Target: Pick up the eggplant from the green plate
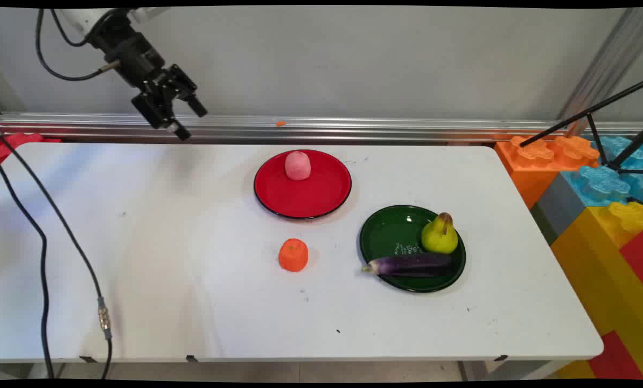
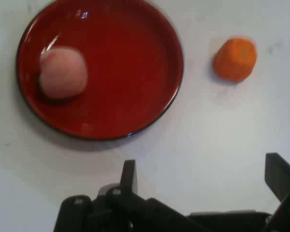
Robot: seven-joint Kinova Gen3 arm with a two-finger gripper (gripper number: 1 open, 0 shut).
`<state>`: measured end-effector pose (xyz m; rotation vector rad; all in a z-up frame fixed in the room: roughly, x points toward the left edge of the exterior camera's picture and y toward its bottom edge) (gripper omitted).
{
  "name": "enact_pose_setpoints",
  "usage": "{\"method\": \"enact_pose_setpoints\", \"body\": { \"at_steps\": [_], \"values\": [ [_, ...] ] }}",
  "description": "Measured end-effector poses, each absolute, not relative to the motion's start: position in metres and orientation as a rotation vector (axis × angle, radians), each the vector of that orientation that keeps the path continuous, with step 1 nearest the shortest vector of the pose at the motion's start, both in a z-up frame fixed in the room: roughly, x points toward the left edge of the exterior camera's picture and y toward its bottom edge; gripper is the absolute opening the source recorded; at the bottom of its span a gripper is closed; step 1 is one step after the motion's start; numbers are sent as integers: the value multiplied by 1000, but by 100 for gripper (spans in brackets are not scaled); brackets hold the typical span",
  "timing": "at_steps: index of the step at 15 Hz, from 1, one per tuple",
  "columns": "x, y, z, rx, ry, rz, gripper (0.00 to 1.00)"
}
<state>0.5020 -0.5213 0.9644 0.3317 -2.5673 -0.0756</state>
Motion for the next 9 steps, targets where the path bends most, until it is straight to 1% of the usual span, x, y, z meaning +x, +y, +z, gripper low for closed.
{"method": "enact_pose_setpoints", "body": {
  "at_steps": [9],
  "values": [
    [379,-460,964,502,-2492,-108,100]
  ]
}}
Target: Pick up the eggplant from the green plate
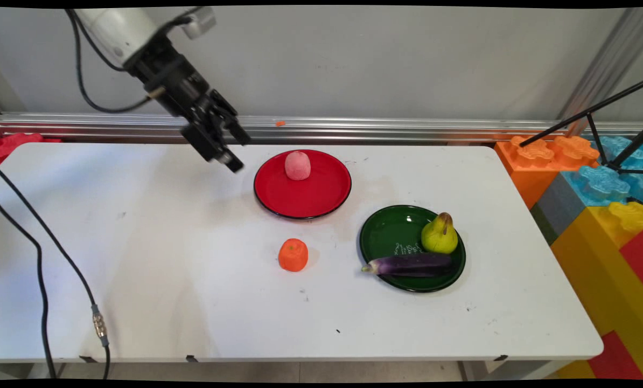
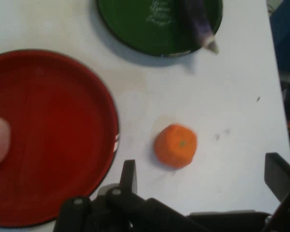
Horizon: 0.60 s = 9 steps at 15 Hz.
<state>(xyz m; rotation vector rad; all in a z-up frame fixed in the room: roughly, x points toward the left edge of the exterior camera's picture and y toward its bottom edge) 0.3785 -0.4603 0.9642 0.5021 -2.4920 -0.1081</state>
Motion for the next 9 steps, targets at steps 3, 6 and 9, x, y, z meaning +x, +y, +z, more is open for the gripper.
{"method": "enact_pose_setpoints", "body": {
  "at_steps": [3,6,9],
  "values": [
    [332,-439,964,567,-2479,-90,100],
    [293,-423,962,627,-2470,-54,100],
    [259,-410,956,685,-2457,-9,100]
  ]
}}
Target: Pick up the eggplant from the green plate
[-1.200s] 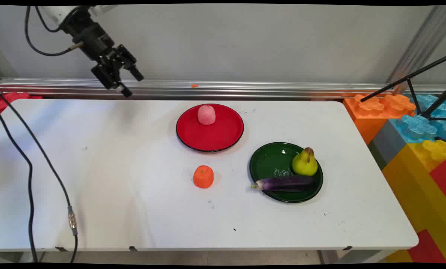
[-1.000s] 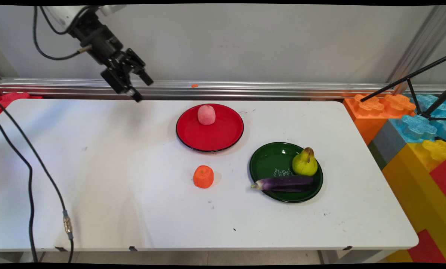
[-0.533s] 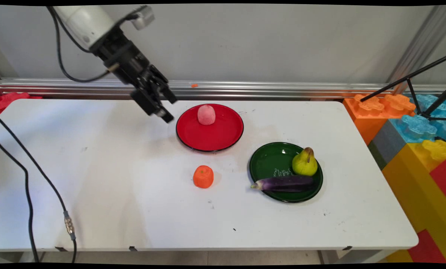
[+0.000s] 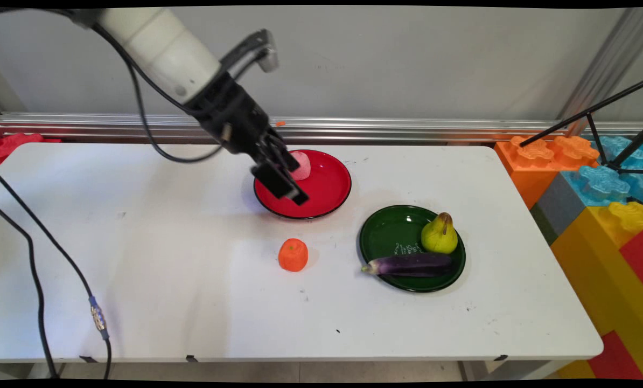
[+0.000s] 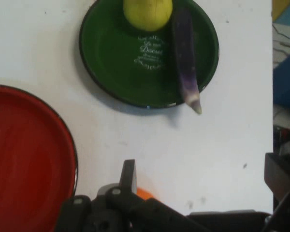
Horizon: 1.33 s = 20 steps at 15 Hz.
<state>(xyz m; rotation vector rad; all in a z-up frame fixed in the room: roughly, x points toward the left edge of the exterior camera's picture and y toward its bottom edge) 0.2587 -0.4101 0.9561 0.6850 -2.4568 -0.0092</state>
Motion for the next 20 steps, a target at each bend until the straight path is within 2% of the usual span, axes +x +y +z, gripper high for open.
{"method": "enact_pose_setpoints", "body": {
  "at_steps": [3,12,20],
  "values": [
    [236,-403,948,723,-2444,34,100],
    [163,-393,880,778,-2448,139,100],
    [128,-401,827,752,-2457,150,100]
  ]
}}
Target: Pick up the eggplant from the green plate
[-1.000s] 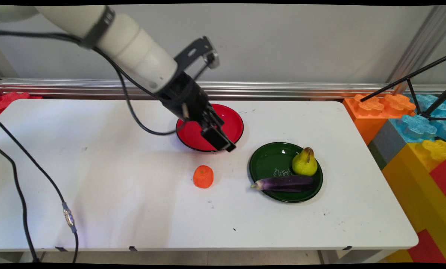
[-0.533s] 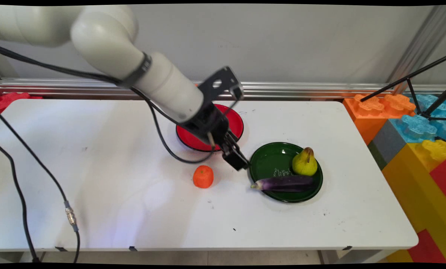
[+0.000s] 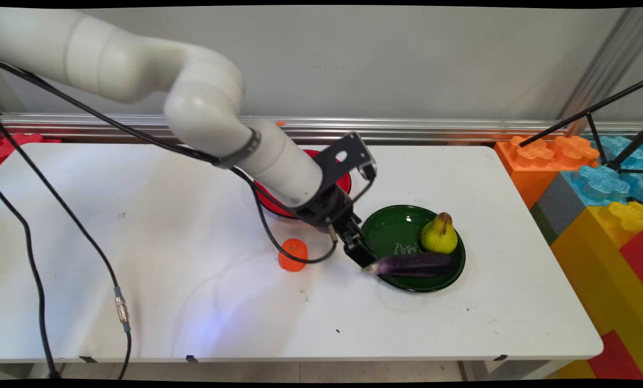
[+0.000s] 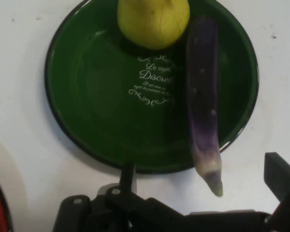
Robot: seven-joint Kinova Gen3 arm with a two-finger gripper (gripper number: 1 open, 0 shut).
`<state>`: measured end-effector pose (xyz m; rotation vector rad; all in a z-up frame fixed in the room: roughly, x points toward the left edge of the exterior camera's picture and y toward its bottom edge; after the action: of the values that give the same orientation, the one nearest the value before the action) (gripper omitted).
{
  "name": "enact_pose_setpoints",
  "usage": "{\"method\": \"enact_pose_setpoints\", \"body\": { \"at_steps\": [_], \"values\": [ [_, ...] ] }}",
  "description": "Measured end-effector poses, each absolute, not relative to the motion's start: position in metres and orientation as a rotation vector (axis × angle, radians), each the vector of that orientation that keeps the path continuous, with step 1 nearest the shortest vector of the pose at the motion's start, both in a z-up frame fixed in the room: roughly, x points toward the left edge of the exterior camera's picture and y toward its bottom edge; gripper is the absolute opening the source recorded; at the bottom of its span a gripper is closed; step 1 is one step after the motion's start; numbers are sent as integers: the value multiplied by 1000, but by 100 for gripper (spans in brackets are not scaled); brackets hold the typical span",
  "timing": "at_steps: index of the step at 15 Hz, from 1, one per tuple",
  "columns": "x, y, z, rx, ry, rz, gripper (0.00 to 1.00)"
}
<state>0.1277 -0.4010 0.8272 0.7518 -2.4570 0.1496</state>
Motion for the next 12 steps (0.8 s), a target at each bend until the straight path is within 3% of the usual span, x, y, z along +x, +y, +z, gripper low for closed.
{"method": "enact_pose_setpoints", "body": {
  "at_steps": [12],
  "values": [
    [94,-420,759,696,-2416,146,100]
  ]
}}
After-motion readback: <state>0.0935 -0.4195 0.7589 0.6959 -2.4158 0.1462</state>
